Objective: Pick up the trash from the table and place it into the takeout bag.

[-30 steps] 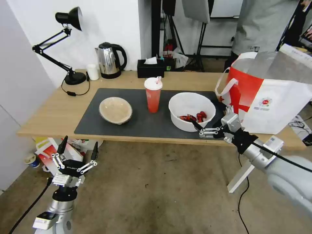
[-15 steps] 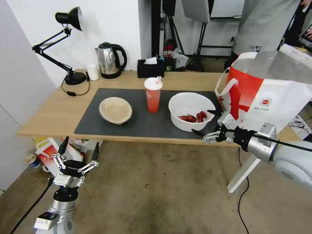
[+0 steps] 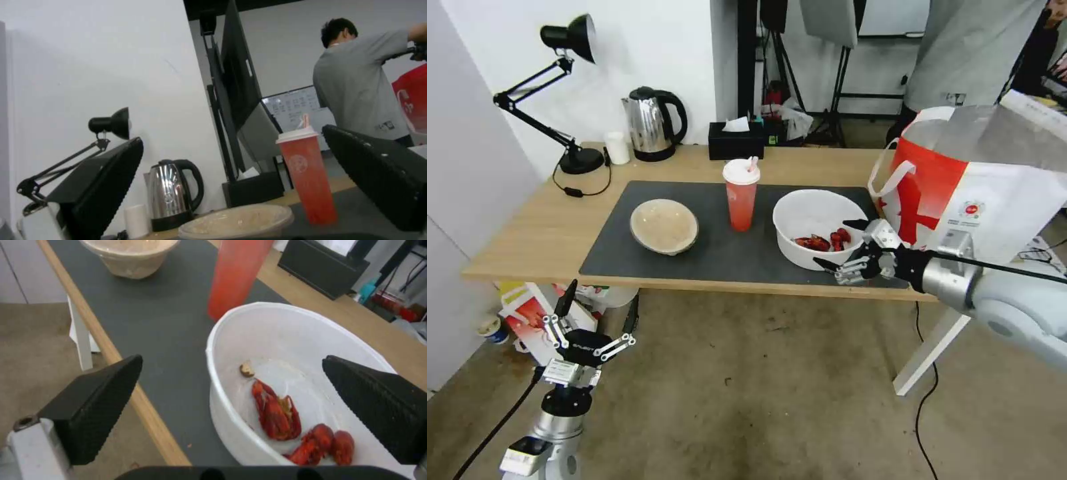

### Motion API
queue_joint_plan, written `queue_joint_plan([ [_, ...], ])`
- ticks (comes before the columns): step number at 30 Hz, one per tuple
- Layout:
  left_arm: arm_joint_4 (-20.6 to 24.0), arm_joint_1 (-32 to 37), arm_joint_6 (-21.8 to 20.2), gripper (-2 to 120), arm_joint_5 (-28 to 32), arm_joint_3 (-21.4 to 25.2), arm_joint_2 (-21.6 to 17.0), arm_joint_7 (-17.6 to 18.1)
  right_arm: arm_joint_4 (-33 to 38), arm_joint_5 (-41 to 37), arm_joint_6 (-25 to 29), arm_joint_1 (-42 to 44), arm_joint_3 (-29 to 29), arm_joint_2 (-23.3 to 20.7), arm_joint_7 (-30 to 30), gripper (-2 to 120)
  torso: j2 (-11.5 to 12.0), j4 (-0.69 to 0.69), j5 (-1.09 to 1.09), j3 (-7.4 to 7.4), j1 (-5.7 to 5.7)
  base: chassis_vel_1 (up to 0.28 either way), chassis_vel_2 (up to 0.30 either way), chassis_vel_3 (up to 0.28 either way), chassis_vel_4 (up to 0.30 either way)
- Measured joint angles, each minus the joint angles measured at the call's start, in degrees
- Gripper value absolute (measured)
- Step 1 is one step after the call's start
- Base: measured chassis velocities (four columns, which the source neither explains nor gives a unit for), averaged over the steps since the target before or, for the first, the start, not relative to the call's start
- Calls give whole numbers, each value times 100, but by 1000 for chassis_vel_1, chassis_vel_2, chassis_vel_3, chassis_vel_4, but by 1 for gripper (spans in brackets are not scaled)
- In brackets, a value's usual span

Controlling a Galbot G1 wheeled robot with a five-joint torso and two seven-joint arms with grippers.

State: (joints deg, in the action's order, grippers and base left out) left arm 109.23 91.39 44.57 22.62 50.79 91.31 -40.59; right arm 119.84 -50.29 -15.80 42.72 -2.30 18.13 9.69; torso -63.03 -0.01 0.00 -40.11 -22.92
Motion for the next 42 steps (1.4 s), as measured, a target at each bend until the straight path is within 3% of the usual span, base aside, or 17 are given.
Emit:
queue_joint_plan([
  [9,-2,28,41,100,2,20,1,-19,-314,-244,-189,-1478,-1092,160,65,100,0,1,-1,0,0,0,0,0,0],
  [15,0,28,49,100,13,68,1,-19,-393,-242,-248,-1575,-1315,252,64,94,0,1,-1,0,0,0,0,0,0],
  [20,-30,21,68,100,14,70,1,-20,-494,-224,-362,-1663,-1629,280,72,100,0,1,-1,0,0,0,0,0,0],
  [42,-176,-52,113,100,20,133,2,-18,-1102,-52,-551,-2201,-2486,691,141,100,0,1,-1,1,1,0,0,0,0],
])
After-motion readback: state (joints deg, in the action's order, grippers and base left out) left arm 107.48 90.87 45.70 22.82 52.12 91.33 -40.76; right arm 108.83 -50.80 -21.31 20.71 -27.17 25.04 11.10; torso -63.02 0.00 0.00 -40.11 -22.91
